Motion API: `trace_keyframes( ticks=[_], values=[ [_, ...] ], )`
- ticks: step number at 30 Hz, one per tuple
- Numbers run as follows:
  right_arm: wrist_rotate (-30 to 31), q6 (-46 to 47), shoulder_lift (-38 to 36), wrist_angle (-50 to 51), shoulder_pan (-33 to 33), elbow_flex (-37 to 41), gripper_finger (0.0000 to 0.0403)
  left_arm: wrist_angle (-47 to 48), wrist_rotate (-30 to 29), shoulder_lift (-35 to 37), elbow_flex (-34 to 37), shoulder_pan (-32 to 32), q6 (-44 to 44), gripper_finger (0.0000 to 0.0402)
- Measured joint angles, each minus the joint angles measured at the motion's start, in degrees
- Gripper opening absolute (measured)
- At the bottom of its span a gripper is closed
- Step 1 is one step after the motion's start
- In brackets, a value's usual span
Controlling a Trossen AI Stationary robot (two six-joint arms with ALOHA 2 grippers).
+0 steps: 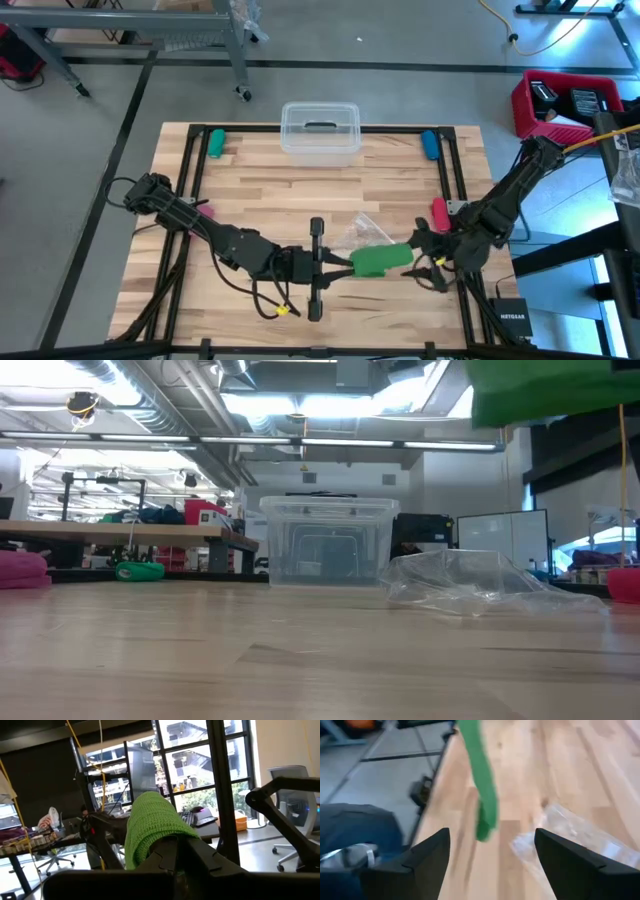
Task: Roll bandage
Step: Roll the green bandage
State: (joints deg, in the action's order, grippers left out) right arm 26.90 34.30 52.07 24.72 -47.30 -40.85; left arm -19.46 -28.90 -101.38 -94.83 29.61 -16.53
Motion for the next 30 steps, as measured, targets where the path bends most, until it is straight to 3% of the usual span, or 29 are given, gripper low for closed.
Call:
trace_keyframes(
  ticks=[3, 7, 12, 20, 26, 30],
  values=[
    [4.4, -0.7, 0.7, -6.4, -0.3, 5.0, 0.0292, 0.0, 0.0, 0.0, 0.0, 0.0, -0.2, 0.0011],
    [11.7, -6.8, 2.5, -24.1, -1.5, 11.7, 0.0292, 0.0, 0.0, 0.0, 0.0, 0.0, -0.3, 0.0011],
    [12.3, -16.0, 7.2, -43.8, -1.4, 15.5, 0.0292, 0.1, 0.0, 0.0, 0.0, -0.1, -0.3, 0.0011],
    [17.4, -23.5, 14.1, -54.0, -0.9, 15.5, 0.0292, 1.0, 0.0, 0.0, 0.0, -1.0, 0.0, 0.0011],
    [17.2, -24.2, 16.2, -55.6, 2.6, 15.5, 0.0289, 0.9, 0.0, 0.0, 0.0, -1.2, 0.0, 0.0011],
    [14.8, -26.0, 16.5, -58.2, 4.8, 15.5, 0.0259, 0.8, 0.0, 0.0, 0.0, -1.2, 0.0, 0.0011]
  ],
)
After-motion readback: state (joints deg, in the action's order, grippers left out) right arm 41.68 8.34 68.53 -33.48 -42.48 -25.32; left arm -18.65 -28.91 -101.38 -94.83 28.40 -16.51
